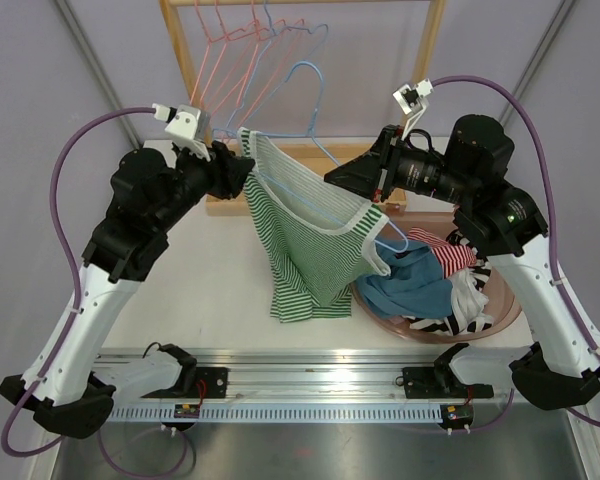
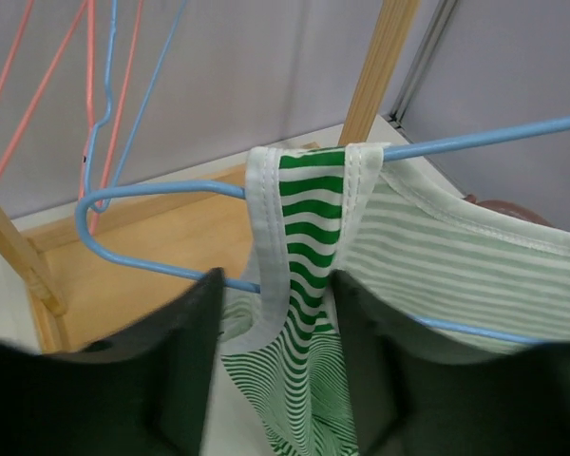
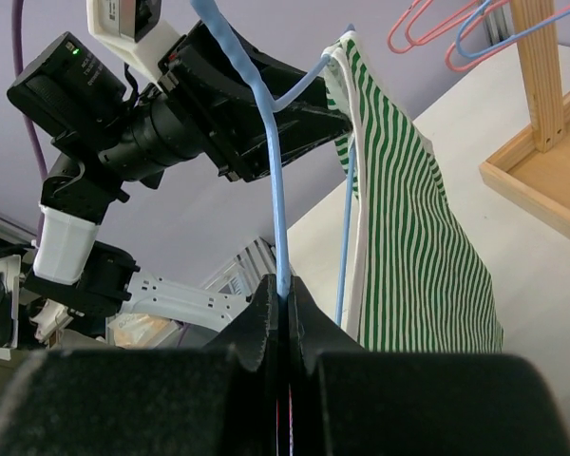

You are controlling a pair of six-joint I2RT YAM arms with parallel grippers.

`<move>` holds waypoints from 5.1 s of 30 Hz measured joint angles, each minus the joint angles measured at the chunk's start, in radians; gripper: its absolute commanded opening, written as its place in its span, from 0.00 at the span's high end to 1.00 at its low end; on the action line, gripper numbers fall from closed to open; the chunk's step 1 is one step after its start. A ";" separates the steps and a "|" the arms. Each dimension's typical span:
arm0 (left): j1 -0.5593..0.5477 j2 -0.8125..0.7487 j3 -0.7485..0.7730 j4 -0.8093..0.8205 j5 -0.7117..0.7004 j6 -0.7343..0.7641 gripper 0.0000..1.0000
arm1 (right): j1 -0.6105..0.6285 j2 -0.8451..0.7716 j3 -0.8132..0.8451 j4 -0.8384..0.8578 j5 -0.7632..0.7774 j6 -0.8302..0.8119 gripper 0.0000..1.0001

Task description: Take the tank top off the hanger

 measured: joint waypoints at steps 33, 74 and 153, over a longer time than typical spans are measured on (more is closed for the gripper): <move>0.084 -0.044 -0.058 -0.127 -0.410 -0.216 1.00 | 0.008 -0.260 -0.463 0.175 -0.134 -0.308 1.00; -0.023 -0.278 -0.534 0.124 0.101 -0.346 1.00 | 0.009 0.014 -0.936 1.601 0.431 0.023 1.00; -0.238 0.143 -0.677 -0.070 -0.267 -0.349 0.01 | -0.079 -0.019 -0.212 0.056 0.614 -0.318 0.01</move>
